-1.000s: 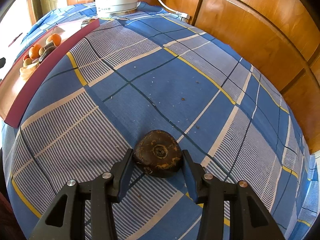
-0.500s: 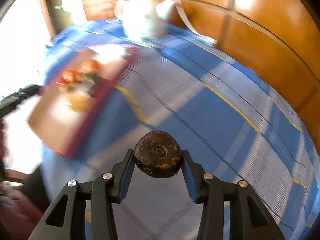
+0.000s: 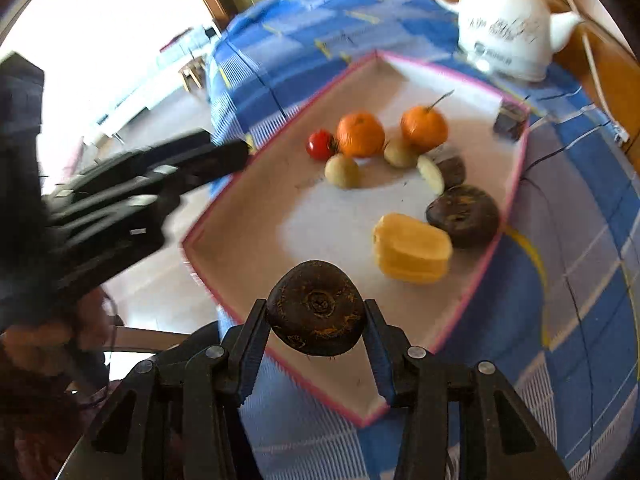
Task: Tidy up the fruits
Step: 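Carry the dark round chunk into the tray and open the right tool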
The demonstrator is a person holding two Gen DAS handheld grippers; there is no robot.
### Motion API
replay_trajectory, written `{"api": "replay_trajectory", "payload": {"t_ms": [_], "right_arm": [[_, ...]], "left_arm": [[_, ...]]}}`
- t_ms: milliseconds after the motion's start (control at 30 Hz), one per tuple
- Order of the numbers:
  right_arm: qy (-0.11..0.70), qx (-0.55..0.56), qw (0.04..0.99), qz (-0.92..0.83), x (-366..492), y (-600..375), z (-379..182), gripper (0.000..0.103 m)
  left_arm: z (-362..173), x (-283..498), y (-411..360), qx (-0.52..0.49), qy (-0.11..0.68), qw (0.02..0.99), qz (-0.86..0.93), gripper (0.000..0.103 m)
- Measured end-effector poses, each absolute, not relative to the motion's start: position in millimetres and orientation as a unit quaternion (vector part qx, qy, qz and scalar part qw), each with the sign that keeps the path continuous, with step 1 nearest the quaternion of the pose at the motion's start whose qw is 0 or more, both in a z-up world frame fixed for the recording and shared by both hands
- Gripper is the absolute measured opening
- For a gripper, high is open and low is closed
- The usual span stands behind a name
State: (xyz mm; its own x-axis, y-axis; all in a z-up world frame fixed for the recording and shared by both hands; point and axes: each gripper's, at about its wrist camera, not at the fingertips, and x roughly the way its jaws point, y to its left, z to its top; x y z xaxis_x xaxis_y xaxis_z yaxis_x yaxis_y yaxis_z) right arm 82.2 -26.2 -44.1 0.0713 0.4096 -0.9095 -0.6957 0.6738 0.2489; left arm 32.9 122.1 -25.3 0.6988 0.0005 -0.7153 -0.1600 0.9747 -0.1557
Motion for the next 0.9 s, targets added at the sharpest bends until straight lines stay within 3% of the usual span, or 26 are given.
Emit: {"api": "replay_trajectory", "payload": {"t_ms": [433,900], "right_arm": [[0.514,-0.156,0.777,0.329,109,8,-56,0.047],[0.524,-0.115,0.765,0.355,97,-2,-56,0.049]], "left_arm": [[-33,32,126,-0.113,0.393,0.911,0.046,0.045],[-28,29,128,-0.115,0.386,0.914,0.048,0.048]]}}
